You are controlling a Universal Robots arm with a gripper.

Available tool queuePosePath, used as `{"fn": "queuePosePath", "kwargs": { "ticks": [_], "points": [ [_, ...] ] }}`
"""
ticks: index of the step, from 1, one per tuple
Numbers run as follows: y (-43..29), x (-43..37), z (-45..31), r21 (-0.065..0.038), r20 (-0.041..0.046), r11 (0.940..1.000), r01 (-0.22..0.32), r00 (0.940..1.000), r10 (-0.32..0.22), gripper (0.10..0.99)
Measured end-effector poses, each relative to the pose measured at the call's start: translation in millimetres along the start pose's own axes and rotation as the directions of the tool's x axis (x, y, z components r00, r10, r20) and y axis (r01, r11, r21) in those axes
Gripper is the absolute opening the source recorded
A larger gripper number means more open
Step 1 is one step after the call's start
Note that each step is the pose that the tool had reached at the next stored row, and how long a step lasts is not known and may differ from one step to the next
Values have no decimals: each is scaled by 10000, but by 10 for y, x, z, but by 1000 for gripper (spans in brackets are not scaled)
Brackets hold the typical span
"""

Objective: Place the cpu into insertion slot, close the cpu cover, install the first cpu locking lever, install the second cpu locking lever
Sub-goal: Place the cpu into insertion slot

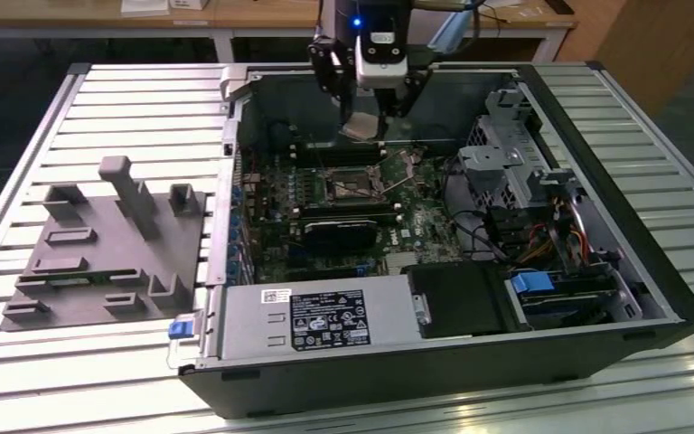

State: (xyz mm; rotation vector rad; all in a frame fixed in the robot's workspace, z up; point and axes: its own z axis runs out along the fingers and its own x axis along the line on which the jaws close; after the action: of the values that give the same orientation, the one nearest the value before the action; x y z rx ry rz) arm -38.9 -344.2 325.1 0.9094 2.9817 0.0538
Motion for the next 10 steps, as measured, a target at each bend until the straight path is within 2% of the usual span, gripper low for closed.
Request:
{"fn": "queuePosePath", "kwargs": {
  "ticks": [5,10],
  "points": [
    [0,0,3,10,36,9960,-893,9960,893,541],
    [0,0,8,16,73,9839,-1787,9839,1787,541]
  ]
}}
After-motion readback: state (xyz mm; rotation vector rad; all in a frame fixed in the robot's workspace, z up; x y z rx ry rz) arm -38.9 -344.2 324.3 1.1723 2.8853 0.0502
